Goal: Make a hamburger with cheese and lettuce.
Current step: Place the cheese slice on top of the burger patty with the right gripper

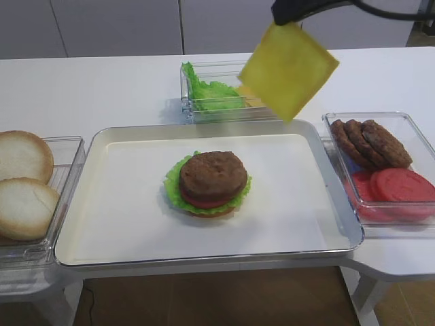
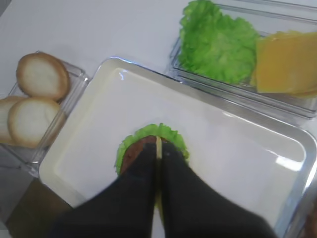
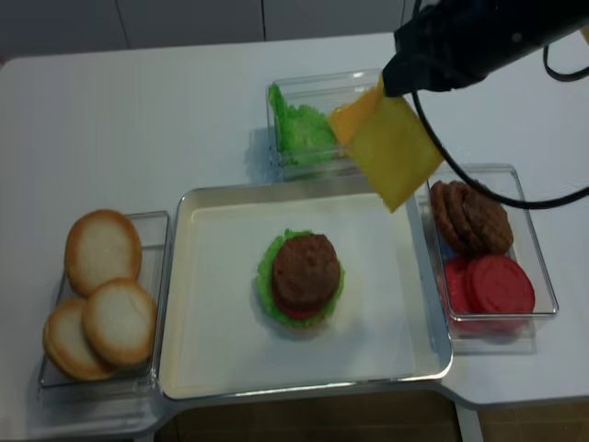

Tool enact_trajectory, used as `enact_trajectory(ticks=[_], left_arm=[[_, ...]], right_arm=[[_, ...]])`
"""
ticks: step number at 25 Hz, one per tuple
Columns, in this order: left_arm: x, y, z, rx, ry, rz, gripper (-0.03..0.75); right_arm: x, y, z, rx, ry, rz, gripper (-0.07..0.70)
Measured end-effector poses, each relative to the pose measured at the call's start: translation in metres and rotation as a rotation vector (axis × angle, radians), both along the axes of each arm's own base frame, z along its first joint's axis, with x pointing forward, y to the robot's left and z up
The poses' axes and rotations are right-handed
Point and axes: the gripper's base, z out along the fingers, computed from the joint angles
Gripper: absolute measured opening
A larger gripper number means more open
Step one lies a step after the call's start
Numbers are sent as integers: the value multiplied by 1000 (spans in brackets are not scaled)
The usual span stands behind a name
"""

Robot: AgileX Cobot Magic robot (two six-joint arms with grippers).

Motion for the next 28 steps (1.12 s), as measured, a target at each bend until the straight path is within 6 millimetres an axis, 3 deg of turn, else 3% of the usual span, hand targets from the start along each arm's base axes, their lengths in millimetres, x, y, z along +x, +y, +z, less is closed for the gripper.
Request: enact_trajectory(ticks=[6, 13, 19, 28], left_arm=[[0, 0, 0, 0, 0, 0, 580], [0, 0, 0, 0, 0, 0, 580], [0, 0, 0, 0, 0, 0, 580], [0, 0, 0, 1, 0, 0, 580]], right_arm=[[-19, 35, -2, -14, 14, 105, 8], [-30, 61, -17, -72, 43, 185, 8], [-33, 73, -40, -103, 96, 216, 8], [-21, 83, -61, -104, 140, 222, 8]])
